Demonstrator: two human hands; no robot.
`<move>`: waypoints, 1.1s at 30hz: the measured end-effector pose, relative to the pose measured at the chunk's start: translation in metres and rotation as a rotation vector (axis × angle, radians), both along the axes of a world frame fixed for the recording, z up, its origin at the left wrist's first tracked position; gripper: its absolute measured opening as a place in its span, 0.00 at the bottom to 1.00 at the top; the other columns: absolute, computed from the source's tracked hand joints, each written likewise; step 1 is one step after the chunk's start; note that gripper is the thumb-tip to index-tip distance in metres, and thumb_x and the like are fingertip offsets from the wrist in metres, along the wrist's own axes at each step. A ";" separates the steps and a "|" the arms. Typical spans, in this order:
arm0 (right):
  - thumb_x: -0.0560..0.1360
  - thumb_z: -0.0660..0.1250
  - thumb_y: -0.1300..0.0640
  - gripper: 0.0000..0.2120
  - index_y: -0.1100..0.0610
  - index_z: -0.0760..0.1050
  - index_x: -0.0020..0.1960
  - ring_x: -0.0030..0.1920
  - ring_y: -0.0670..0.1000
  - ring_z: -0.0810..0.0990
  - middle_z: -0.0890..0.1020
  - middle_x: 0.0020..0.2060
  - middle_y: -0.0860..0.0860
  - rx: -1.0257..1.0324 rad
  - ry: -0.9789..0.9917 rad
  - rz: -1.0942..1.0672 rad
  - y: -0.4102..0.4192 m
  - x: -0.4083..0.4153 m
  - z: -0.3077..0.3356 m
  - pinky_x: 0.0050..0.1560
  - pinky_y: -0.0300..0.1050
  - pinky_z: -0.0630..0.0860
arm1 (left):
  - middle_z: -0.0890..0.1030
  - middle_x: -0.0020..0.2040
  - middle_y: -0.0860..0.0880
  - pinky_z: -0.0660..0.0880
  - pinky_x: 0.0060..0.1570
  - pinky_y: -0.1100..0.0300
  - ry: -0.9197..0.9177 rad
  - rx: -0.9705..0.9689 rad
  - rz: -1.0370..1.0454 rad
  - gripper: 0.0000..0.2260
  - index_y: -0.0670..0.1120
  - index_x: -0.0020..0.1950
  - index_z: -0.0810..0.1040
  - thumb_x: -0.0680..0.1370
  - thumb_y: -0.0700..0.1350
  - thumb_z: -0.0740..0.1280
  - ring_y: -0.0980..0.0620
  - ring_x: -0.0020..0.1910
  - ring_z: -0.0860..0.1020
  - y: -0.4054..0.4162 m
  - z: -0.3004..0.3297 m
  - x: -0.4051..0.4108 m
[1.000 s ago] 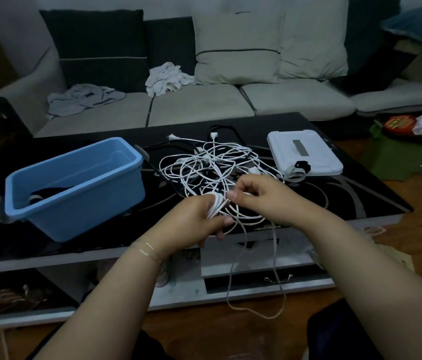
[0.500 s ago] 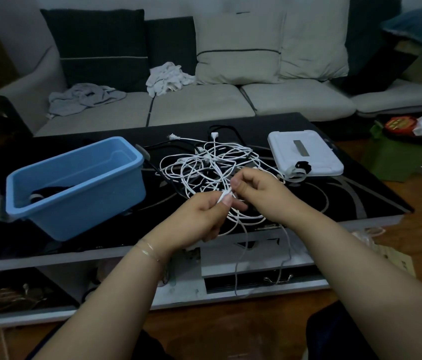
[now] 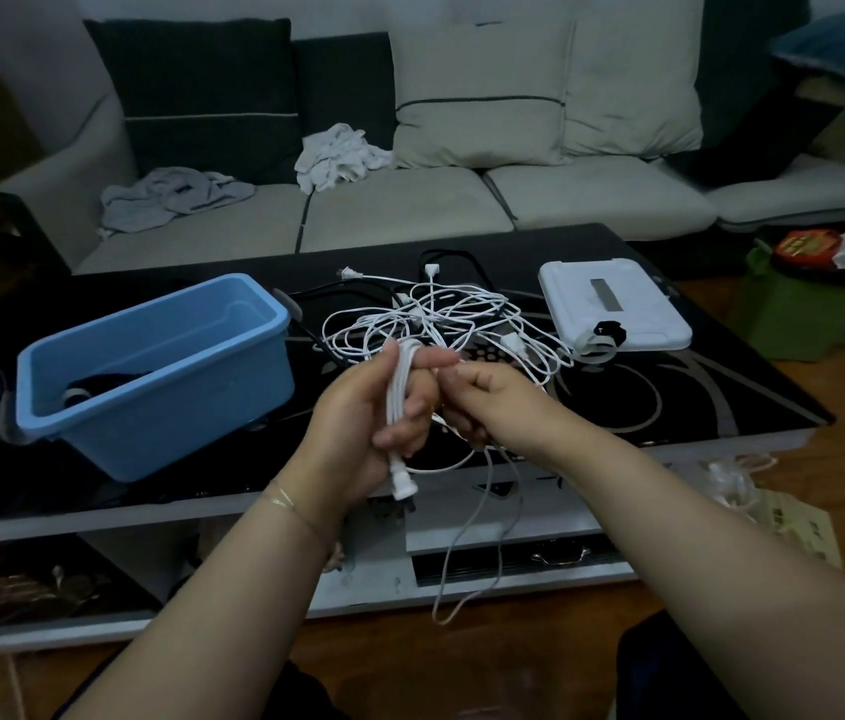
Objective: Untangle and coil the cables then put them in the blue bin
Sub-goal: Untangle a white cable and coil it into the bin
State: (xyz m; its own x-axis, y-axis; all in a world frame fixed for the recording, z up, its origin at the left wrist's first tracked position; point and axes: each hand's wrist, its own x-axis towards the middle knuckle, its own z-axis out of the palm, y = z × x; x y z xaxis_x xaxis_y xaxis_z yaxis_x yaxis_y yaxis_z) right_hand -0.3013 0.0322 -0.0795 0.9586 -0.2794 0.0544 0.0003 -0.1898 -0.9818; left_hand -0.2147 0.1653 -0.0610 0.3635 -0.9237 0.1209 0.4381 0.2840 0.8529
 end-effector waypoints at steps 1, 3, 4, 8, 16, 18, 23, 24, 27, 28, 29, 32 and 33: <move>0.83 0.56 0.55 0.15 0.55 0.71 0.38 0.24 0.45 0.66 0.69 0.27 0.50 -0.086 0.038 0.020 0.003 -0.001 -0.001 0.25 0.37 0.66 | 0.71 0.28 0.51 0.55 0.19 0.66 0.060 -0.029 0.025 0.21 0.41 0.49 0.83 0.79 0.51 0.53 0.61 0.16 0.61 0.001 0.001 0.002; 0.82 0.56 0.56 0.15 0.50 0.70 0.37 0.25 0.44 0.68 0.71 0.28 0.49 -0.296 0.112 0.075 0.011 -0.002 -0.005 0.28 0.39 0.68 | 0.74 0.30 0.53 0.58 0.18 0.68 0.175 -0.062 0.077 0.20 0.41 0.52 0.81 0.80 0.51 0.53 0.61 0.17 0.62 0.002 0.003 0.007; 0.82 0.57 0.57 0.14 0.49 0.70 0.39 0.26 0.44 0.69 0.72 0.28 0.48 -0.380 0.128 0.109 0.015 -0.003 -0.006 0.30 0.40 0.68 | 0.75 0.31 0.53 0.60 0.18 0.69 0.216 -0.061 0.110 0.20 0.40 0.54 0.80 0.82 0.51 0.52 0.61 0.17 0.62 0.002 0.004 0.009; 0.81 0.59 0.55 0.07 0.46 0.70 0.44 0.29 0.38 0.70 0.74 0.31 0.45 -0.578 0.154 0.185 0.026 -0.009 -0.010 0.34 0.41 0.67 | 0.83 0.37 0.53 0.63 0.21 0.69 0.175 0.006 0.283 0.21 0.40 0.59 0.76 0.84 0.53 0.49 0.60 0.19 0.65 -0.001 0.003 0.013; 0.80 0.59 0.53 0.08 0.56 0.72 0.48 0.36 0.50 0.71 0.74 0.35 0.49 -0.798 0.163 0.146 0.026 -0.016 -0.003 0.37 0.47 0.68 | 0.85 0.51 0.47 0.74 0.26 0.67 -0.173 0.129 0.430 0.22 0.40 0.64 0.73 0.85 0.53 0.48 0.55 0.29 0.80 -0.004 0.002 0.005; 0.80 0.59 0.52 0.08 0.56 0.73 0.50 0.37 0.51 0.73 0.77 0.38 0.51 -0.794 0.163 0.151 0.026 -0.016 -0.003 0.37 0.46 0.67 | 0.85 0.52 0.48 0.75 0.28 0.66 -0.238 0.148 0.441 0.22 0.40 0.66 0.71 0.85 0.53 0.48 0.53 0.33 0.83 -0.005 0.003 0.002; 0.80 0.59 0.49 0.11 0.49 0.72 0.60 0.41 0.49 0.77 0.79 0.42 0.48 -0.700 0.201 0.224 0.029 -0.019 -0.003 0.45 0.50 0.75 | 0.84 0.52 0.50 0.82 0.41 0.58 -0.401 0.178 0.503 0.18 0.42 0.66 0.70 0.85 0.50 0.48 0.51 0.46 0.84 -0.006 0.003 0.000; 0.80 0.59 0.49 0.10 0.48 0.72 0.60 0.39 0.47 0.75 0.78 0.39 0.46 -0.703 0.206 0.241 0.028 -0.019 -0.003 0.43 0.50 0.74 | 0.83 0.52 0.50 0.81 0.42 0.58 -0.437 0.198 0.513 0.18 0.42 0.66 0.69 0.85 0.49 0.48 0.52 0.46 0.84 -0.006 0.002 0.001; 0.80 0.59 0.49 0.04 0.45 0.73 0.49 0.36 0.40 0.71 0.73 0.34 0.42 -0.711 0.177 0.195 0.025 -0.020 0.000 0.39 0.45 0.69 | 0.83 0.52 0.52 0.81 0.43 0.58 -0.552 0.270 0.486 0.18 0.43 0.68 0.68 0.85 0.49 0.48 0.51 0.45 0.84 -0.005 -0.002 0.004; 0.80 0.60 0.49 0.06 0.44 0.73 0.46 0.36 0.39 0.72 0.74 0.34 0.41 -0.710 0.162 0.160 0.023 -0.021 0.002 0.39 0.44 0.68 | 0.83 0.51 0.52 0.81 0.43 0.58 -0.590 0.303 0.456 0.19 0.44 0.68 0.68 0.84 0.52 0.48 0.49 0.44 0.84 -0.004 -0.003 0.004; 0.80 0.60 0.49 0.06 0.43 0.74 0.45 0.37 0.38 0.73 0.77 0.36 0.41 -0.707 0.153 0.131 0.021 -0.022 0.005 0.40 0.44 0.69 | 0.84 0.51 0.52 0.80 0.42 0.58 -0.647 0.341 0.425 0.22 0.45 0.67 0.70 0.82 0.57 0.49 0.48 0.42 0.84 -0.003 -0.004 0.004; 0.78 0.62 0.47 0.07 0.47 0.78 0.48 0.44 0.42 0.79 0.83 0.47 0.43 -0.726 0.148 0.055 0.014 -0.024 0.014 0.44 0.45 0.74 | 0.85 0.47 0.50 0.78 0.39 0.57 -0.869 0.440 0.322 0.31 0.46 0.60 0.76 0.77 0.69 0.51 0.54 0.35 0.82 0.001 -0.007 0.003; 0.78 0.63 0.46 0.08 0.47 0.79 0.49 0.47 0.44 0.80 0.83 0.48 0.44 -0.733 0.136 0.029 0.011 -0.025 0.016 0.47 0.46 0.76 | 0.84 0.44 0.48 0.77 0.37 0.56 -0.915 0.459 0.271 0.33 0.44 0.57 0.77 0.75 0.71 0.53 0.54 0.33 0.82 0.002 -0.006 0.003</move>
